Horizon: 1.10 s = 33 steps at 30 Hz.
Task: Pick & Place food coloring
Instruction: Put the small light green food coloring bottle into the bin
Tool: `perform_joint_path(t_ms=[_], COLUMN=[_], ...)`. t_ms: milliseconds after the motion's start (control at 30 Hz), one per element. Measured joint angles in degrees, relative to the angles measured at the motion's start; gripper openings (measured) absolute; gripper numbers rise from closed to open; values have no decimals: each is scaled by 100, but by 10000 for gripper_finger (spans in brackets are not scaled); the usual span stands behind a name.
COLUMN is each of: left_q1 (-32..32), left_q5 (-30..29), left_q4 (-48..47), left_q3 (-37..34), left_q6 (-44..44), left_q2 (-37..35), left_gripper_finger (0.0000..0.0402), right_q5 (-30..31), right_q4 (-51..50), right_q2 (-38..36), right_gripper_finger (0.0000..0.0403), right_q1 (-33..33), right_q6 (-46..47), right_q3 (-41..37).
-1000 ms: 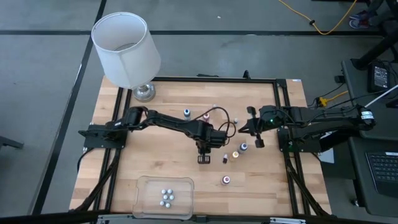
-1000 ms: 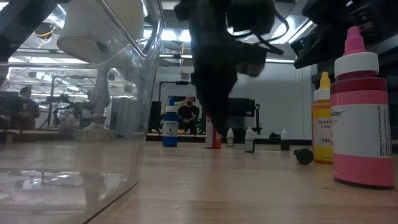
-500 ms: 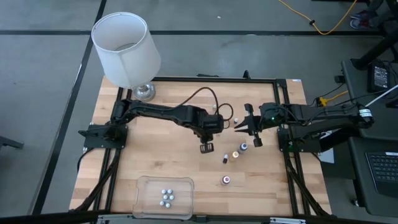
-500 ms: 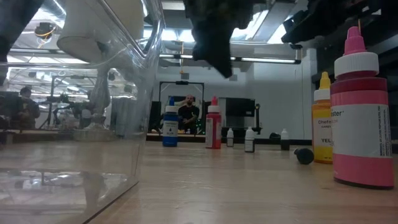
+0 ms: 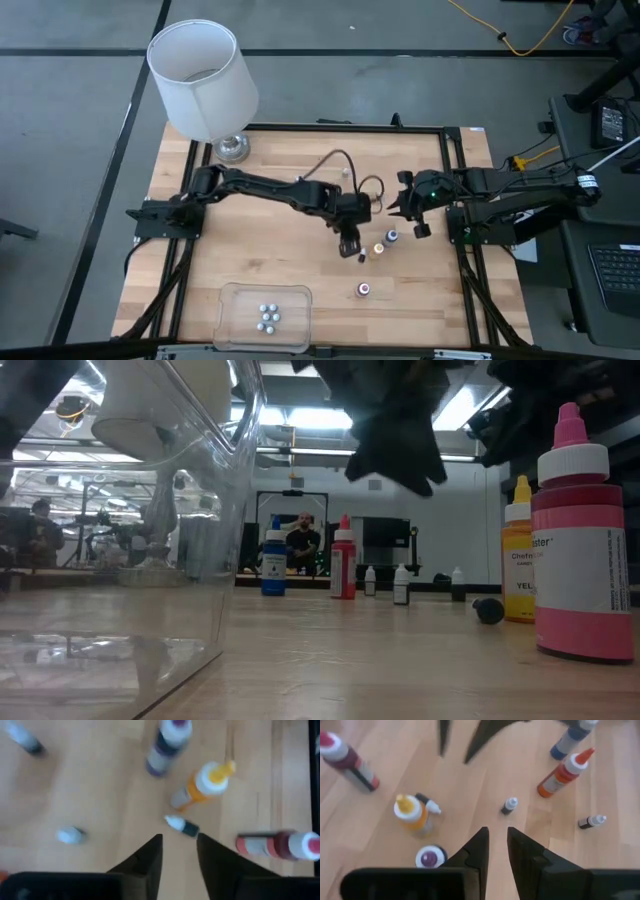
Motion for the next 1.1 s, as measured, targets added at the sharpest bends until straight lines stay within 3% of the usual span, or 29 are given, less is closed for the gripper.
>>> perform_joint_path(t_ms=[200, 433, 767, 1100], left_q1=[-294, -417, -425, -434], left_q5=[82, -317, -508, -774], left_q4=[325, 712, 766, 990], left_q3=[2, 9, -2, 0], left_q6=[-657, -1374, -2012, -2090], left_q2=[338, 674, 1197, 1190], left_gripper_finger=[188, 233, 242, 242], right_q5=[-96, -111, -176, -263], right_q4=[-128, -112, -128, -128], right_q2=[2, 2, 0, 0], right_gripper_finger=[73, 73, 72, 72], right_q1=[12, 14, 14, 14], right_q6=[-347, -811, -959, -961], right_q3=[0, 0, 0, 0])
